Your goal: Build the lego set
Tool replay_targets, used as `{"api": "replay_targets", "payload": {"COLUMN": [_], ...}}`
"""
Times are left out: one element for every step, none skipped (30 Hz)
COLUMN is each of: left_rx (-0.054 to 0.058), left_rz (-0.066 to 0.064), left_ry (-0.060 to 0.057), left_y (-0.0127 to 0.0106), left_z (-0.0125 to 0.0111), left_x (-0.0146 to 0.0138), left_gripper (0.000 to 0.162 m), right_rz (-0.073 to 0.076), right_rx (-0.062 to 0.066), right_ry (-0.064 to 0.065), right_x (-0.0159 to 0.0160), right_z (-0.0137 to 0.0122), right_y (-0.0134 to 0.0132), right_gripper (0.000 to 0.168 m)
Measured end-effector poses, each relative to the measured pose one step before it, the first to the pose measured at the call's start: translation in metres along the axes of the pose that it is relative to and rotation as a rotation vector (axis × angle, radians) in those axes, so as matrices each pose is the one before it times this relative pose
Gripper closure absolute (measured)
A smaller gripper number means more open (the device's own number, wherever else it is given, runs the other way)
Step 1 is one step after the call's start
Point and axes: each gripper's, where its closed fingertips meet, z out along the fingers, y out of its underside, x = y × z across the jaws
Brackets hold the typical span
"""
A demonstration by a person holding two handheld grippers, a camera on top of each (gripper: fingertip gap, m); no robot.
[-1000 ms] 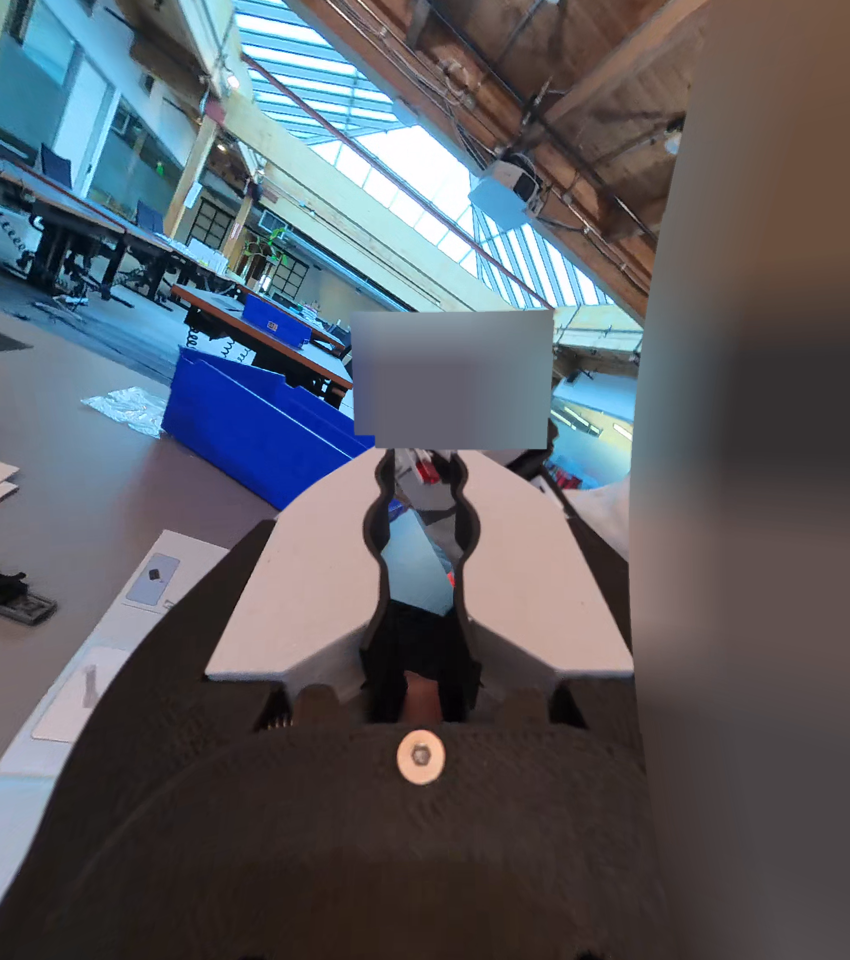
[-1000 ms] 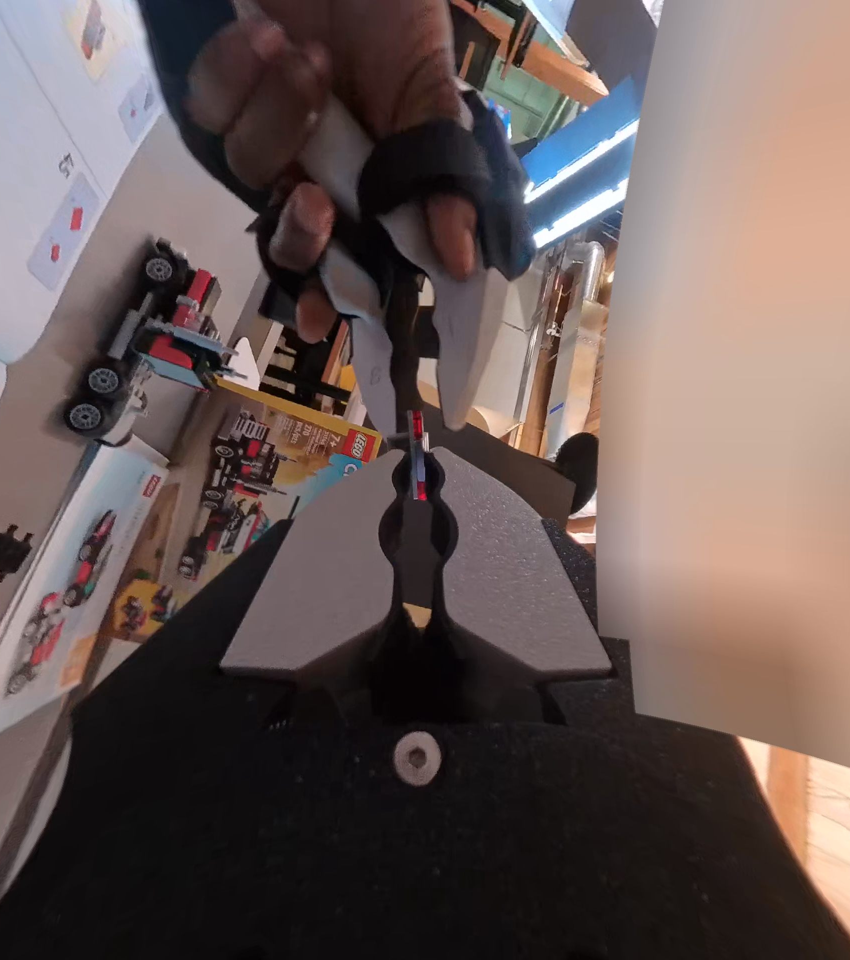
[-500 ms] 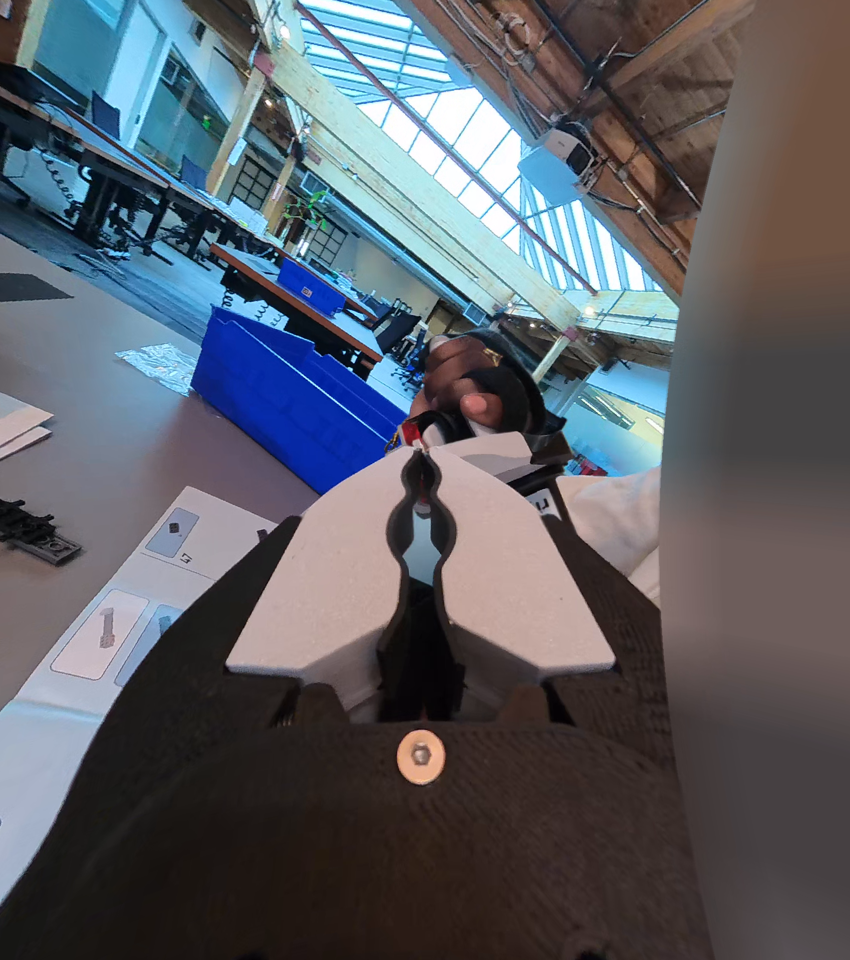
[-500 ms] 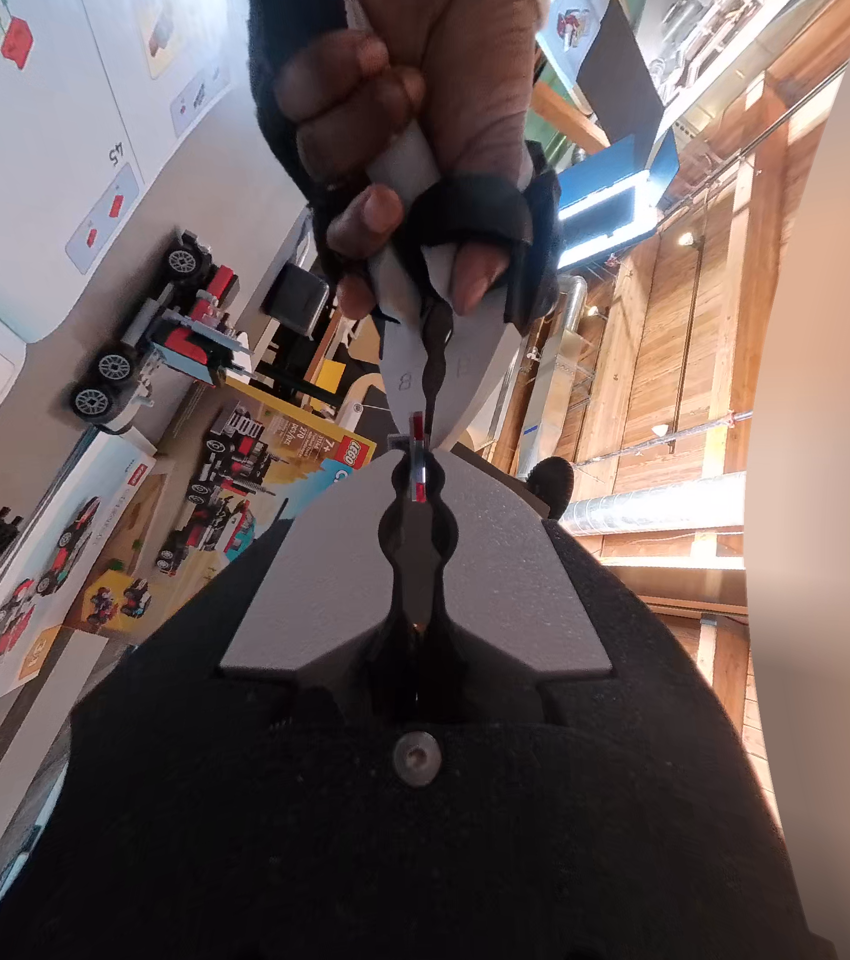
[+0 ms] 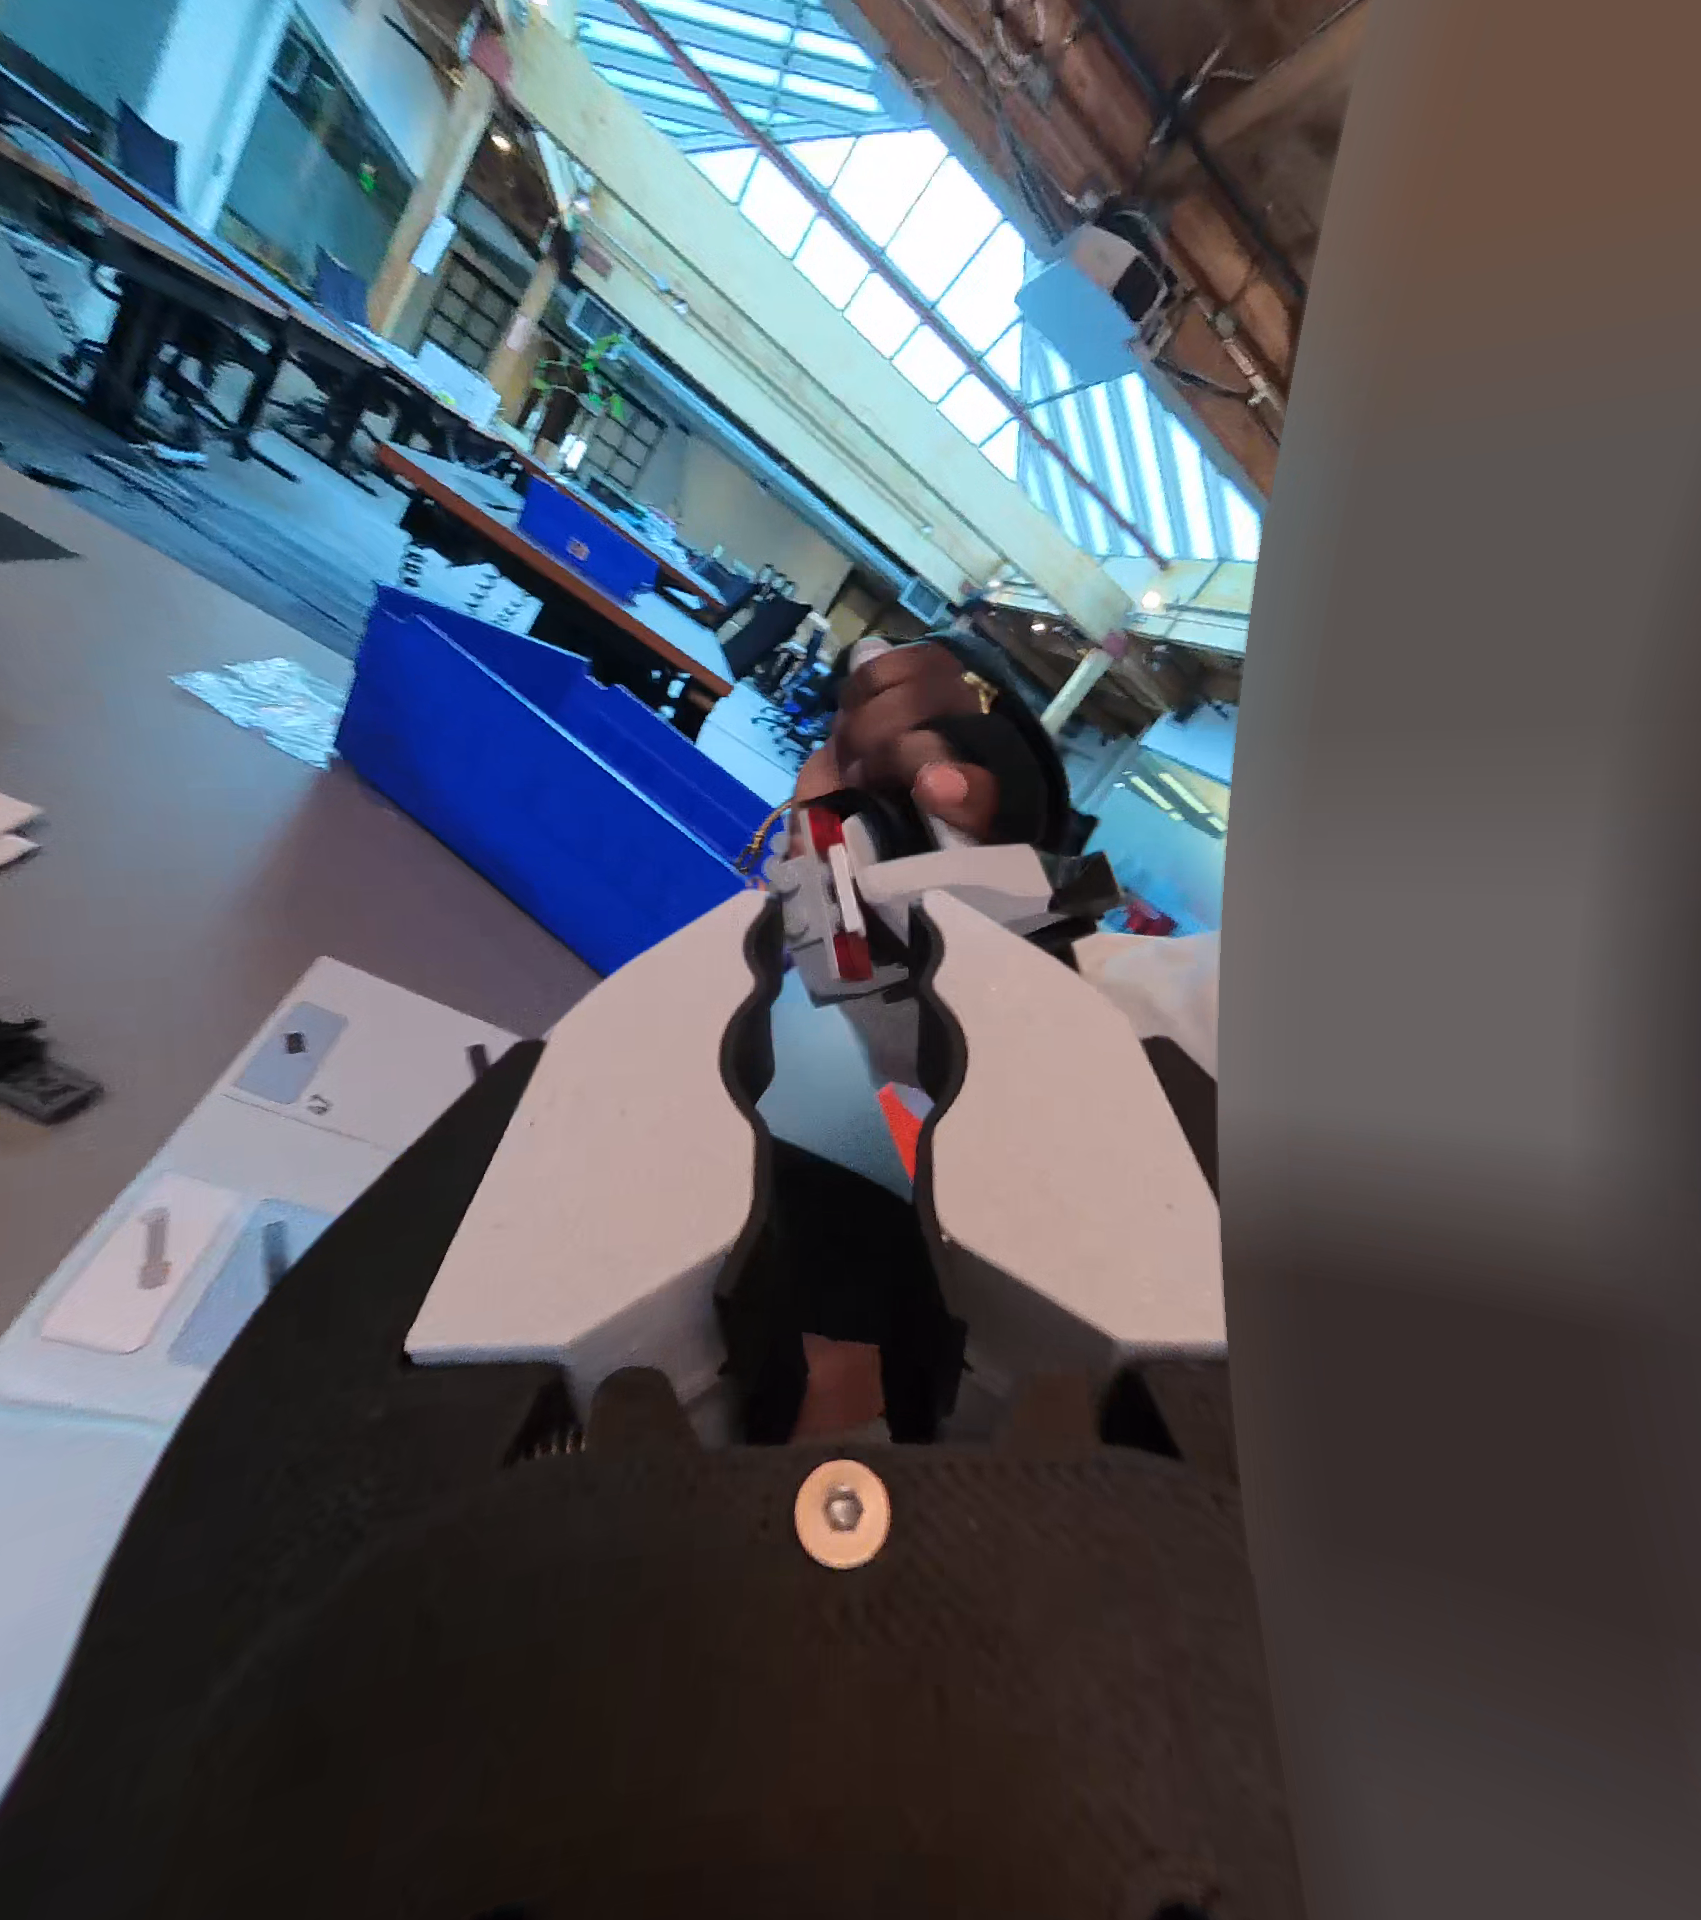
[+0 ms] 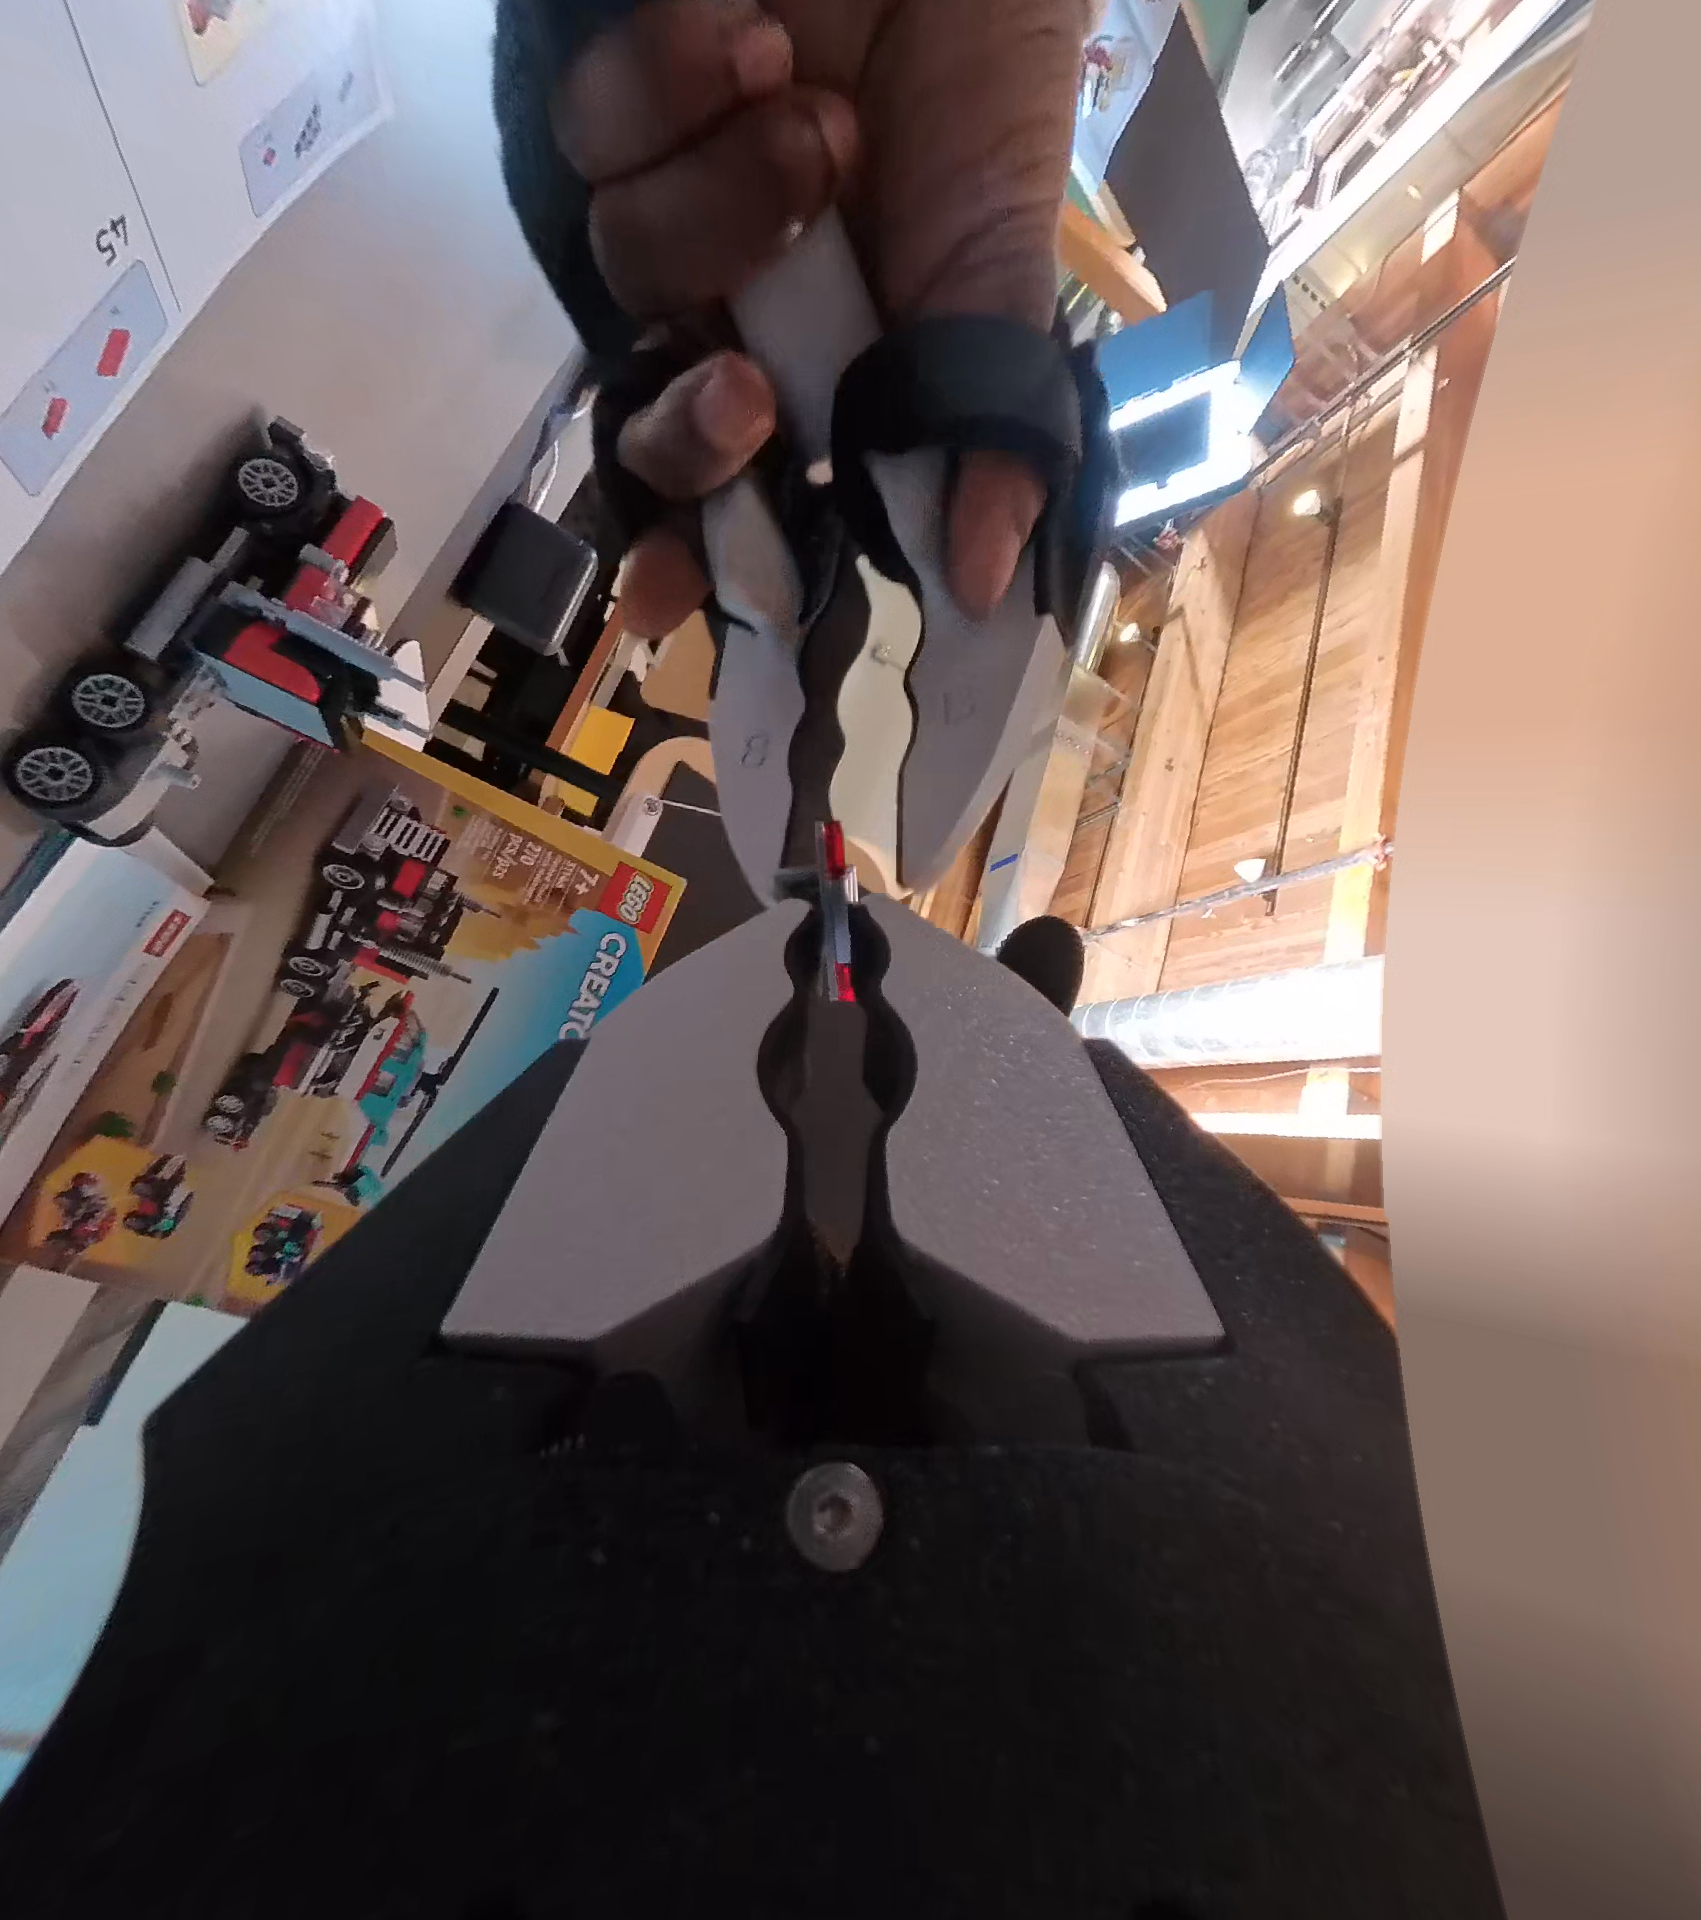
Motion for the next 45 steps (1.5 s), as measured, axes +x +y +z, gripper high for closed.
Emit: {"api": "replay_targets", "payload": {"left_rx": [0.0071,0.0082,0.0001,-0.0009,0.0022,0.0048,0.0060,0.0049,0.0044,0.0045,0.0045,0.0114,0.0069,-0.0196,-0.0311,-0.0178,-0.0013,0.0193,0.0368,0.0372,0.0175,-0.0149,-0.0428,-0.0524,-0.0456,-0.0308,-0.0090,0.0061,-0.0025,-0.0111,-0.0060,0.0000,-0.0007,-0.0027,-0.0030,-0.0020,-0.0024,-0.0009,0.0006,0.0003,0.0020,-0.0004,-0.0012,-0.0009,0.0027], "left_rz": [-0.0138,-0.0045,-0.0014,-0.0002,0.0019,-0.0023,-0.0071,-0.0071,-0.0038,-0.0013,0.0003,0.0047,-0.0007,0.0048,0.0105,0.0113,0.0190,0.0272,0.0231,0.0085,-0.0069,-0.0168,-0.0213,-0.0195,-0.0136,-0.0112,-0.0119,-0.0079,-0.0014,0.0047,0.0038,-0.0001,0.0035,0.0062,0.0057,0.0076,0.0095,0.0104,0.0096,0.0061,0.0044,0.0035,0.0037,0.0025,0.0021], "left_ry": [0.0201,0.0174,0.0150,0.0115,0.0101,0.0112,0.0117,0.0096,0.0052,0.0003,-0.0005,0.0098,0.0144,0.0103,0.0126,0.0115,-0.0125,-0.0355,-0.0450,-0.0415,-0.0234,0.0011,0.0162,0.0181,0.0161,0.0246,0.0303,0.0249,0.0116,0.0016,0.0079,0.0071,-0.0033,-0.0061,-0.0055,-0.0058,-0.0063,-0.0090,-0.0088,-0.0080,-0.0068,-0.0043,-0.0026,-0.0030,-0.0010], "left_y": [-0.00050,-0.00122,-0.00014,0.00000,-0.00020,-0.00039,-0.00051,-0.00020,-0.00028,-0.00029,-0.00016,-0.00125,-0.00087,0.00303,0.00434,0.00065,-0.00384,-0.00796,-0.01061,-0.01010,-0.00587,0.00076,0.00664,0.00942,0.00879,0.00636,0.00251,-0.00019,0.00057,0.00167,0.00111,0.00025,0.00038,0.00050,0.00065,0.00059,0.00076,0.00062,0.00060,0.00062,0.00051,0.00076,0.00052,0.00028,-0.00043], "left_z": [0.00125,-0.00043,-0.00093,-0.00072,-0.00058,-0.00019,-0.00004,-0.00009,-0.00010,-0.00015,-0.00012,-0.00023,0.00133,0.00445,0.00599,0.00441,0.00049,-0.00429,-0.00791,-0.00915,-0.00771,-0.00441,-0.00081,0.00212,0.00354,0.00366,0.00264,0.00116,0.00037,0.00010,0.00017,0.00030,0.00041,0.00019,0.00012,0.00003,0.00004,-0.00001,0.00014,0.00014,0.00024,0.00010,0.00015,0.00015,-0.00005], "left_x": [0.00169,0.00137,0.00140,0.00163,0.00178,0.00199,0.00191,0.00168,0.00121,0.00075,0.00070,0.00247,0.00377,0.00371,0.00463,0.00503,0.00181,-0.00163,-0.00382,-0.00499,-0.00403,-0.00153,0.00059,0.00083,0.00067,0.00170,0.00241,0.00194,0.00053,-0.00035,0.00098,0.00135,0.00024,-0.00012,0.00003,0.00001,-0.00001,-0.00027,-0.00028,-0.00013,-0.00004,0.00027,0.00047,0.00037,0.00063], "left_gripper": [0.139,0.142,0.144,0.146,0.149,0.149,0.149,0.150,0.150,0.150,0.151,0.162,0.162,0.162,0.162,0.162,0.162,0.161,0.150,0.132,0.122,0.119,0.118,0.116,0.116,0.116,0.121,0.128,0.134,0.140,0.145,0.147,0.147,0.147,0.147,0.147,0.147,0.148,0.148,0.148,0.148,0.148,0.149,0.149,0.151], "right_rz": [-0.0042,-0.0057,-0.0035,-0.0026,-0.0031,-0.0045,-0.0067,-0.0055,-0.0041,-0.0030,-0.0031,-0.0017,0.0014,-0.0110,-0.0185,-0.0086,0.0191,0.0190,-0.0031,-0.0152,-0.0108,-0.0050,-0.0065,-0.0053,-0.0020,-0.0004,-0.0015,-0.0027,-0.0022,-0.0011,-0.0028,-0.0032,-0.0008,0.0007,0.0012,0.0012,0.0006,0.0031,0.0016,0.0014,0.0024,0.0032,0.0044,0.0043,0.0059], "right_rx": [0.0051,0.0069,0.0071,0.0071,0.0094,0.0034,0.0043,0.0055,0.0015,0.0007,0.0019,0.0048,0.0200,0.0269,-0.0015,-0.0103,-0.0174,-0.0119,-0.0091,-0.0065,0.0059,0.0081,0.0042,0.0078,0.0098,0.0073,0.0062,0.0084,0.0074,0.0059,0.0042,0.0018,0.0034,0.0034,0.0026,0.0010,0.0029,0.0003,0.0024,0.0030,0.0018,0.0063,0.0025,0.0011,0.0008], "right_ry": [0.0086,0.0066,0.0020,0.0097,0.0094,0.0057,0.0062,0.0048,0.0032,0.0020,0.0004,-0.0190,0.0093,-0.0172,-0.0081,0.0245,0.0142,0.0114,0.0103,0.0071,0.0050,0.0023,0.0033,0.0028,0.0046,0.0018,-0.0004,0.0000,0.0003,-0.0006,-0.0044,0.0027,-0.0026,-0.0001,-0.0006,-0.0003,-0.0006,-0.0029,0.0000,-0.0034,-0.0002,-0.0005,0.0003,-0.0014,-0.0049], "right_x": [0.00213,0.00211,0.00149,0.00232,0.00237,0.00197,0.00179,0.00158,0.00096,0.00061,0.00023,-0.00251,0.00006,-0.00372,-0.00252,0.00292,0.00389,0.00449,0.00396,0.00243,0.00160,0.00092,0.00092,0.00094,0.00133,0.00091,0.00058,0.00049,0.00071,0.00059,-0.00008,0.00049,-0.00028,0.00004,-0.00008,-0.00008,-0.00021,-0.00040,-0.00010,-0.00039,0.00004,0.00017,0.00044,0.00037,-0.00038], "right_z": [0.00047,0.00005,-0.00022,-0.00050,-0.00054,-0.00028,-0.00020,-0.00031,-0.00001,0.00005,-0.00015,0.00011,0.00041,0.00139,0.00211,0.00088,-0.00010,-0.00099,-0.00150,-0.00136,-0.00119,-0.00072,-0.00015,0.00019,0.00027,0.00042,0.00035,-0.00011,-0.00026,-0.00035,-0.00030,-0.00037,-0.00045,-0.00036,-0.00031,-0.00014,-0.00021,-0.00017,-0.00033,-0.00028,-0.00036,-0.00053,-0.00039,-0.00018,-0.00021], "right_y": [-0.00108,-0.00088,-0.00089,-0.00068,-0.00105,-0.00050,-0.00053,-0.00075,-0.00037,-0.00012,-0.00014,-0.00072,-0.00434,-0.00746,-0.00342,0.00042,0.00425,0.00472,0.00401,0.00267,0.00012,-0.00101,-0.00101,-0.00173,-0.00181,-0.00146,-0.00115,-0.00137,-0.00119,-0.00094,-0.00069,-0.00006,-0.00019,-0.00049,-0.00040,-0.00048,-0.00071,-0.00028,-0.00044,-0.00053,-0.00032,-0.00085,-0.00054,-0.00025,0.00001], "right_gripper": [0.163,0.163,0.163,0.163,0.163,0.163,0.163,0.163,0.163,0.163,0.163,0.163,0.163,0.163,0.163,0.163,0.163,0.163,0.163,0.163,0.163,0.163,0.163,0.163,0.163,0.163,0.163,0.163,0.163,0.163,0.163,0.163,0.163,0.163,0.163,0.163,0.163,0.163,0.163,0.163,0.163,0.163,0.163,0.163,0.163]}}
